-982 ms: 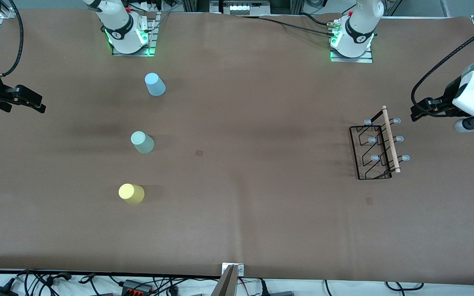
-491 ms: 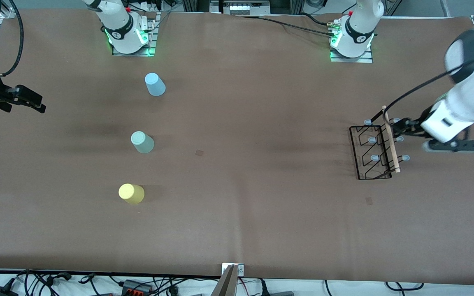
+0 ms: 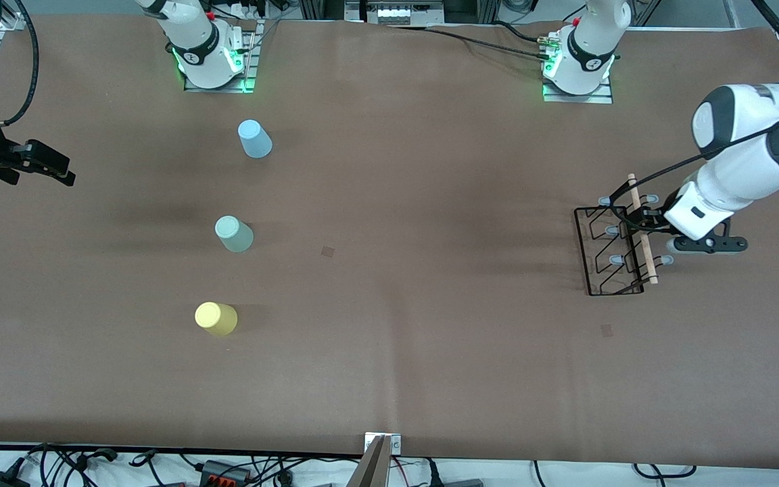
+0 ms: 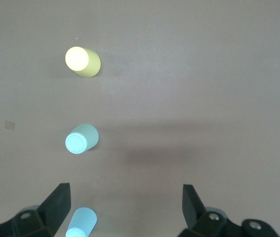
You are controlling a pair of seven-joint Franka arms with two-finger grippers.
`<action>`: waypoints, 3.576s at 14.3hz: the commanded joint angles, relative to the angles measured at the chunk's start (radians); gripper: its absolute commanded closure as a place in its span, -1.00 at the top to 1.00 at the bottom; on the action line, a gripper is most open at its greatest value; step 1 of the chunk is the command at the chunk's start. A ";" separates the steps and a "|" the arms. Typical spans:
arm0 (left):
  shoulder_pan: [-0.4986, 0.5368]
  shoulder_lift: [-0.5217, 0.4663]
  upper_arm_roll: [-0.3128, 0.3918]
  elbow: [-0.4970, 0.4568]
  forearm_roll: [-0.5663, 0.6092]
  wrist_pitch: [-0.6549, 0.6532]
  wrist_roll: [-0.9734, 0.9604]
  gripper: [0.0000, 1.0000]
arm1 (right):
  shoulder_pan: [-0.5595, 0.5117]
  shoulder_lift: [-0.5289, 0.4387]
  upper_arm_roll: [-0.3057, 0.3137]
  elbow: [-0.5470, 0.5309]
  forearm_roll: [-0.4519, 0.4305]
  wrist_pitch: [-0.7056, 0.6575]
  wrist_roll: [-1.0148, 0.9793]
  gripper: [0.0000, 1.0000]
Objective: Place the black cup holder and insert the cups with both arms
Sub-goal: 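Lower the left gripper onto the rack's wooden dowel and grasp it, then carry the rack with the left gripper while the right gripper grips the teal cup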
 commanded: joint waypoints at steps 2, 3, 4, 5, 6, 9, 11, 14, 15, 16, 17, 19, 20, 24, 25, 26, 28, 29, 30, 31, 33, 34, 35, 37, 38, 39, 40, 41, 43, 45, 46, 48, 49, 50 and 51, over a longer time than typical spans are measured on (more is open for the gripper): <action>0.006 -0.040 -0.006 -0.060 -0.012 0.024 0.026 0.57 | -0.010 -0.025 0.010 -0.021 -0.009 -0.003 -0.013 1.00; 0.006 -0.039 -0.006 -0.060 -0.012 0.024 0.026 0.39 | -0.010 -0.025 0.010 -0.022 -0.009 -0.003 -0.013 1.00; 0.008 -0.034 -0.006 -0.060 -0.012 0.024 0.024 0.21 | -0.010 -0.025 0.010 -0.021 -0.009 -0.003 -0.013 1.00; 0.008 -0.030 -0.006 -0.060 -0.012 0.024 0.024 0.01 | -0.010 -0.025 0.010 -0.021 -0.009 -0.003 -0.013 1.00; 0.008 -0.024 -0.006 -0.060 -0.012 0.024 0.024 -0.16 | -0.010 -0.024 0.010 -0.021 -0.009 -0.003 -0.013 1.00; 0.009 -0.010 -0.006 -0.060 -0.013 0.025 0.018 -0.76 | -0.008 -0.008 0.010 -0.021 -0.009 -0.002 -0.013 1.00; 0.009 -0.010 -0.008 -0.060 -0.015 0.025 0.017 -0.99 | -0.007 0.007 0.012 -0.021 -0.009 -0.002 -0.013 1.00; 0.000 -0.017 -0.017 -0.052 -0.015 0.004 0.009 -0.99 | 0.030 0.068 0.015 -0.016 -0.002 0.001 -0.009 1.00; 0.000 -0.028 -0.031 -0.040 -0.015 -0.027 0.009 -0.99 | 0.048 0.082 0.014 -0.015 0.000 0.003 -0.008 1.00; 0.000 -0.036 -0.052 -0.009 -0.015 -0.071 0.006 -0.99 | 0.052 0.099 0.015 -0.012 0.000 0.000 -0.006 1.00; 0.000 -0.037 -0.075 0.028 -0.019 -0.128 -0.003 -0.99 | 0.076 0.123 0.015 -0.007 0.001 -0.002 -0.003 1.00; -0.003 -0.036 -0.170 0.133 -0.022 -0.238 -0.063 -0.99 | 0.111 0.166 0.015 -0.004 0.004 0.011 -0.002 1.00; -0.005 -0.028 -0.222 0.188 -0.022 -0.284 -0.109 -0.99 | 0.137 0.188 0.015 -0.004 0.020 0.024 0.003 1.00; -0.012 0.048 -0.409 0.322 -0.059 -0.309 -0.290 -0.99 | 0.222 0.263 0.014 -0.016 0.052 0.095 0.090 1.00; -0.025 0.096 -0.454 0.369 -0.059 -0.312 -0.340 -0.99 | 0.249 0.265 0.014 -0.033 0.046 0.116 0.125 1.00; -0.044 0.137 -0.479 0.414 -0.059 -0.314 -0.394 -0.99 | 0.265 0.271 0.014 -0.059 0.044 0.148 0.142 1.00; -0.147 0.203 -0.483 0.474 -0.045 -0.309 -0.509 -0.99 | 0.262 0.285 0.014 -0.149 0.044 0.271 0.184 1.00; -0.197 0.240 -0.477 0.508 -0.041 -0.305 -0.555 -0.99 | 0.260 0.288 0.014 -0.188 0.044 0.309 0.197 1.00; -0.251 0.271 -0.474 0.534 -0.024 -0.302 -0.593 -0.99 | 0.259 0.292 0.014 -0.212 0.044 0.331 0.210 1.00; -0.285 0.297 -0.474 0.557 0.019 -0.302 -0.627 -0.98 | 0.254 0.297 0.012 -0.228 0.046 0.346 0.214 1.00; -0.339 0.352 -0.476 0.585 0.120 -0.300 -0.719 -0.99 | 0.228 0.329 0.010 -0.231 0.052 0.351 0.222 1.00; -0.362 0.380 -0.476 0.586 0.151 -0.299 -0.745 -0.98 | 0.218 0.346 0.010 -0.231 0.055 0.350 0.230 1.00; -0.380 0.407 -0.474 0.597 0.181 -0.282 -0.756 -0.98 | 0.210 0.366 0.012 -0.231 0.058 0.354 0.236 1.00; -0.403 0.444 -0.474 0.609 0.189 -0.242 -0.792 -0.99 | 0.210 0.383 0.012 -0.228 0.125 0.360 0.245 1.00; -0.420 0.450 -0.474 0.609 0.191 -0.224 -0.810 -0.98 | 0.210 0.387 0.012 -0.228 0.144 0.357 0.245 1.00; -0.433 0.456 -0.471 0.609 0.191 -0.202 -0.828 -0.98 | 0.211 0.389 0.012 -0.228 0.144 0.357 0.247 1.00; -0.434 0.470 -0.471 0.609 0.192 -0.191 -0.838 -0.98 | 0.214 0.391 0.012 -0.228 0.144 0.359 0.250 1.00; -0.434 0.481 -0.470 0.609 0.192 -0.184 -0.838 -0.98 | 0.220 0.401 0.012 -0.228 0.144 0.359 0.250 1.00; -0.436 0.496 -0.465 0.609 0.192 -0.171 -0.838 -0.98 | 0.234 0.415 0.012 -0.226 0.144 0.360 0.248 1.00; -0.436 0.503 -0.465 0.609 0.192 -0.171 -0.845 -0.98 | 0.239 0.421 0.012 -0.228 0.144 0.359 0.248 1.00; -0.436 0.503 -0.465 0.609 0.192 -0.171 -0.850 -0.96 | 0.239 0.426 0.012 -0.228 0.143 0.360 0.248 1.00; -0.440 0.510 -0.465 0.609 0.191 -0.171 -0.865 -0.69 | 0.240 0.438 0.012 -0.230 0.135 0.371 0.247 1.00; -0.448 0.512 -0.465 0.609 0.191 -0.171 -0.890 -0.36 | 0.240 0.438 0.012 -0.230 0.127 0.373 0.247 1.00; -0.445 0.509 -0.466 0.612 0.182 -0.173 -0.910 -0.05 | 0.248 0.438 0.012 -0.231 0.124 0.373 0.247 1.00; -0.434 0.506 -0.467 0.628 0.180 -0.180 -0.911 0.24 | 0.257 0.440 0.012 -0.231 0.124 0.374 0.247 1.00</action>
